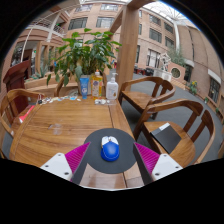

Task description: Arrange mouse

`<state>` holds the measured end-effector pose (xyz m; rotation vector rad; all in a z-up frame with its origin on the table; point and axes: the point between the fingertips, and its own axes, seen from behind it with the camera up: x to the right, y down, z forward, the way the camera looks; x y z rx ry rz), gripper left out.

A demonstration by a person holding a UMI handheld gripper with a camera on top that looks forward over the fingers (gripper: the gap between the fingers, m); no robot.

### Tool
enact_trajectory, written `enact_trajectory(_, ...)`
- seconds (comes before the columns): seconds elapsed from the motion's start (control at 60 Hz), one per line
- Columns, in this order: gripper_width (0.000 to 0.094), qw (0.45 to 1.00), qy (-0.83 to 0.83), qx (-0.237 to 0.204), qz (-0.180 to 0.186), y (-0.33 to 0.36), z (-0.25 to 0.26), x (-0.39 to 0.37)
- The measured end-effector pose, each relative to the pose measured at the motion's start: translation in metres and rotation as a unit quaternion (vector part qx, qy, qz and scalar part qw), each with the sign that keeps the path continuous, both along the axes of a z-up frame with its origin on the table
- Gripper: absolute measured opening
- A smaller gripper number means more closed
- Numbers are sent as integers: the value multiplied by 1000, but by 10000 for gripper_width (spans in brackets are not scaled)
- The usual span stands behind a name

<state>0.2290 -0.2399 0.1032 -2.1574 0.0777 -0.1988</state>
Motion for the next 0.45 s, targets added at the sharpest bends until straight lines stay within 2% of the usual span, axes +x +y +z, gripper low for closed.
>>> enact_trajectory(0.233,853,1000,-7,-5,10,-44,13,-11)
enact_trajectory(0.45,853,1000,0,5,3,-51,22,-13)
